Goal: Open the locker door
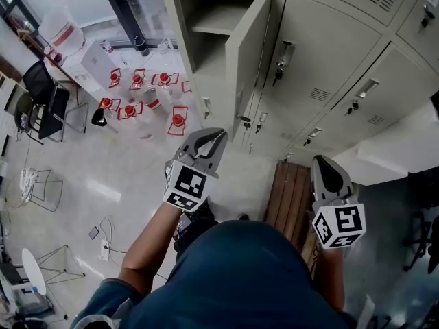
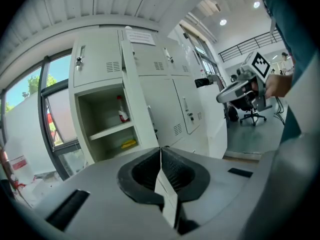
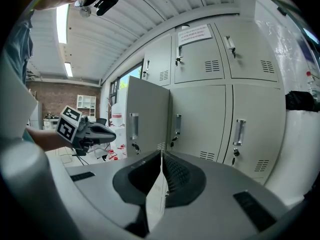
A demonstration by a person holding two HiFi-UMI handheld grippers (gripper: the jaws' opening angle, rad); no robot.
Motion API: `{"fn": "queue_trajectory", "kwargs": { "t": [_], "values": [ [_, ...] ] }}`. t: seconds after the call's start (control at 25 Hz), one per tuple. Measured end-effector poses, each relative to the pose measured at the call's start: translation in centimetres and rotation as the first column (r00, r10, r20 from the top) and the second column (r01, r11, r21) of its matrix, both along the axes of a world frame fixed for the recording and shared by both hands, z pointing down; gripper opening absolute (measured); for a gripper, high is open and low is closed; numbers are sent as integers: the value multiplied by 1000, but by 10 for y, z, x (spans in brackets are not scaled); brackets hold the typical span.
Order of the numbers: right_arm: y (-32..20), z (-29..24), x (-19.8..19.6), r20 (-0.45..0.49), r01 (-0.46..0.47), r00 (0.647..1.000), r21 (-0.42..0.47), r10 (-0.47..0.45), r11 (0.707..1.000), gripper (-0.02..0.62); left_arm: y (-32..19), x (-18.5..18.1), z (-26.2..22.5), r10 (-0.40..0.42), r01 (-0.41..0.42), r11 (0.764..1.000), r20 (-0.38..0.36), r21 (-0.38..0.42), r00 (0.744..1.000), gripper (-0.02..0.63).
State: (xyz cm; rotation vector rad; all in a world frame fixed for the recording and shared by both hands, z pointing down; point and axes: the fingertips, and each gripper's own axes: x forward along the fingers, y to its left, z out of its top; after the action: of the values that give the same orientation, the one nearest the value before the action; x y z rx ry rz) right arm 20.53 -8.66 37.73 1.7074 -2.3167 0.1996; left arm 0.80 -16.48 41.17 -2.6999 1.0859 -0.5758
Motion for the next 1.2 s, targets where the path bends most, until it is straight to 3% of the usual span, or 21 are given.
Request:
{"fn": "queue_trajectory", "kwargs": {
  "t": [0.36,0.72,1.2],
  "values": [
    [-4,-21,-15,55,83,995,36,-85,996,38,17,-30,-61,-9,12,999,-88,38,996,20],
    [-9,-47,-31,33,172,984,78,-175,982,37,29,-57,-115,-39,54,996,-185,75,982,20],
    [-16,-69,-45,14,236,971,92,-239,967,37,39,-82,-143,-75,97,990,-203,102,976,20]
  ]
}}
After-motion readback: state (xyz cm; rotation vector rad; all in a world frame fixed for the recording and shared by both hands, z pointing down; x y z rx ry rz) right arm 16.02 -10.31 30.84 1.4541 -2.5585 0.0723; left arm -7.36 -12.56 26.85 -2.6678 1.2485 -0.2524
